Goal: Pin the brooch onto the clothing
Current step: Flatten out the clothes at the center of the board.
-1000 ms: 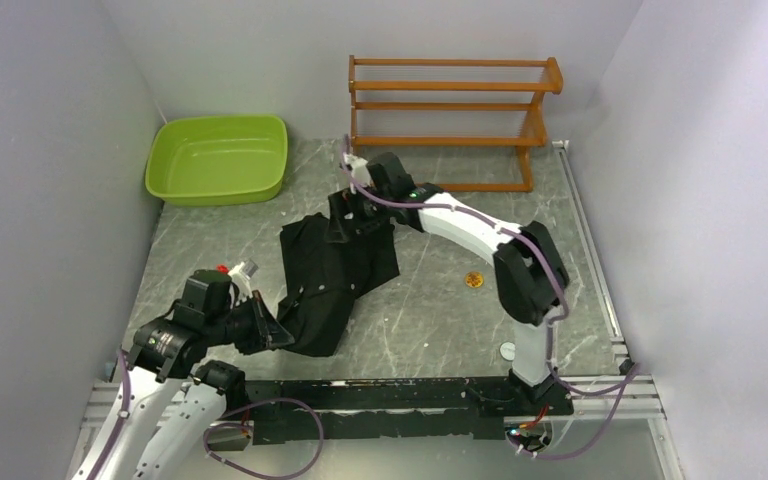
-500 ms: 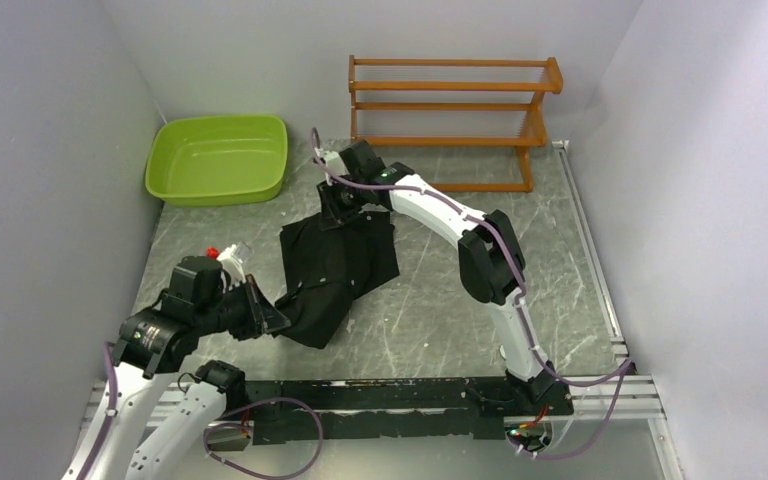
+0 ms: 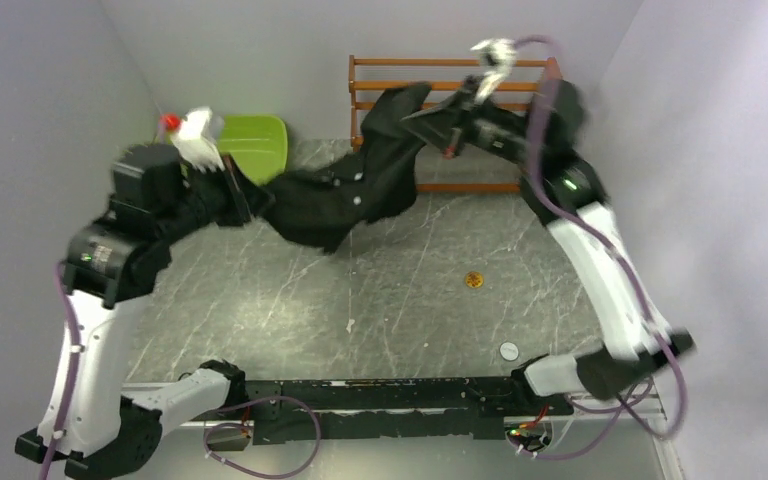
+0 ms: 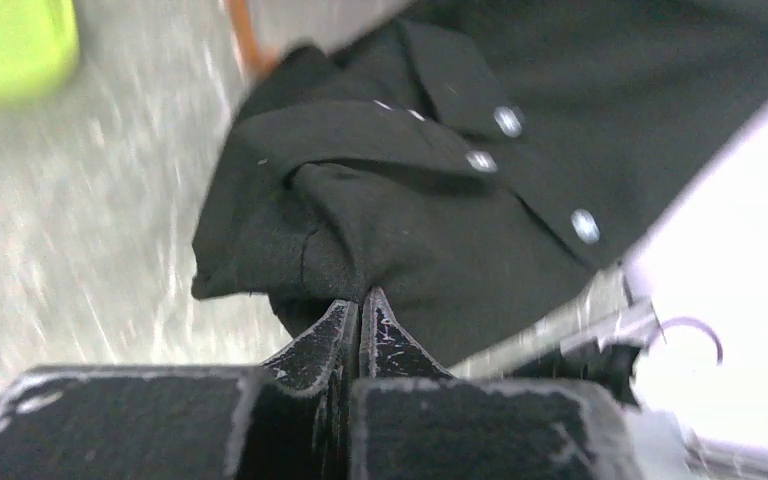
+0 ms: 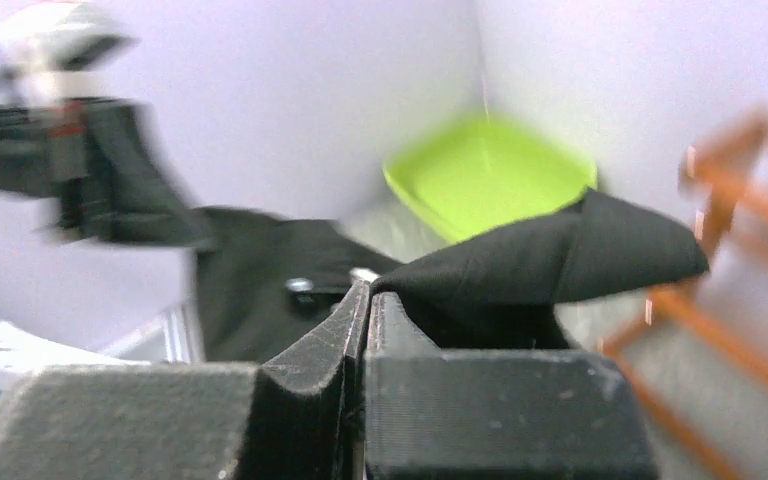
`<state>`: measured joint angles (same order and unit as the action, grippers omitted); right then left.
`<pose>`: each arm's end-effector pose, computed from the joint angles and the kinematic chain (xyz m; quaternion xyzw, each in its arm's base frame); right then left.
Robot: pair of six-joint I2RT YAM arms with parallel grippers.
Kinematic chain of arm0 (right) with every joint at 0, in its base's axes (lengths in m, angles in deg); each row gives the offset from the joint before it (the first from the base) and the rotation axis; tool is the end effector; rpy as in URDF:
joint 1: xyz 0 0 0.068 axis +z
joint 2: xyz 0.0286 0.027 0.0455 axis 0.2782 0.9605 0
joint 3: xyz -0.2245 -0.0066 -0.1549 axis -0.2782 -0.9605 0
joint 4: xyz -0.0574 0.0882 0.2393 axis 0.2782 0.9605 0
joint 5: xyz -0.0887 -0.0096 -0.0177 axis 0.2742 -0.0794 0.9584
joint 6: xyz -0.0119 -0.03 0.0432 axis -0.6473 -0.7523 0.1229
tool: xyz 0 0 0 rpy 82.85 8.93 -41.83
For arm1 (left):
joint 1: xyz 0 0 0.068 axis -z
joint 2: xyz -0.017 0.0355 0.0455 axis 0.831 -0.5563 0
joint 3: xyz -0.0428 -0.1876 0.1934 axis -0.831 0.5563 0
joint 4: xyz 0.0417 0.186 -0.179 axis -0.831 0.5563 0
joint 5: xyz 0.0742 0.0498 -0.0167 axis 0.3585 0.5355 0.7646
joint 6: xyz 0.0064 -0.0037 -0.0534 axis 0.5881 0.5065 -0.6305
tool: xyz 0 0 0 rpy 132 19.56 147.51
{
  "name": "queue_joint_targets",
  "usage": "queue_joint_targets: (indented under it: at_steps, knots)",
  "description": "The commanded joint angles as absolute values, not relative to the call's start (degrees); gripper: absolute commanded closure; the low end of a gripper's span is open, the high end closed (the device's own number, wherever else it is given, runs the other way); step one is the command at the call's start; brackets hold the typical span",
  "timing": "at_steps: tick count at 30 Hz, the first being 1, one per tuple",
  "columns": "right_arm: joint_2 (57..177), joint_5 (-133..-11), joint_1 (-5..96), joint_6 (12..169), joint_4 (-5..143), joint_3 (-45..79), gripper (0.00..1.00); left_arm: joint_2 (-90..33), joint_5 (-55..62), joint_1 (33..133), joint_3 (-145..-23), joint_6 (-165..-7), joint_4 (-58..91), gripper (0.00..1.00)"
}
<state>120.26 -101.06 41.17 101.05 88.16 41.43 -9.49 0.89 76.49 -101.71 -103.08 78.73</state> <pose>0.2771 0.1526 0.4943 -0.2620 0.6756 0.4469 0.5246 0.1326 -0.0564 0.4696 -0.0119 0.8484 -0.2915 0.4416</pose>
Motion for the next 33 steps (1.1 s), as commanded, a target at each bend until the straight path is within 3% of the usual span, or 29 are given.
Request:
queue_joint_targets:
  at_steps: [1,8,18,25,30,33]
  knots:
    - [104.7,-100.6,43.1,107.8,69.8,39.0,1.00,-13.5,7.1,76.7,-125.9,-92.4,76.0,0.97]
    - [97.2,-98.2,43.2,113.6,63.6,39.3,1.00,-15.9,1.6,76.6,-144.9,-93.2,70.5,0.97]
    - [92.8,-95.1,43.2,114.5,62.5,31.2,1.00,-15.2,4.3,76.6,-138.8,-92.8,70.2,0.97]
    - [95.2,-92.0,43.2,114.5,64.1,19.8,1.00,-21.3,11.8,76.7,-130.5,-90.4,73.5,0.97]
    - [98.6,-88.1,43.2,115.3,63.4,4.3,0.99,-22.7,20.9,76.4,-111.3,-91.0,69.0,0.98]
    - [105.6,-82.3,43.0,111.2,70.4,2.5,0.84,-25.2,21.8,74.1,-103.1,-92.2,66.6,0.95]
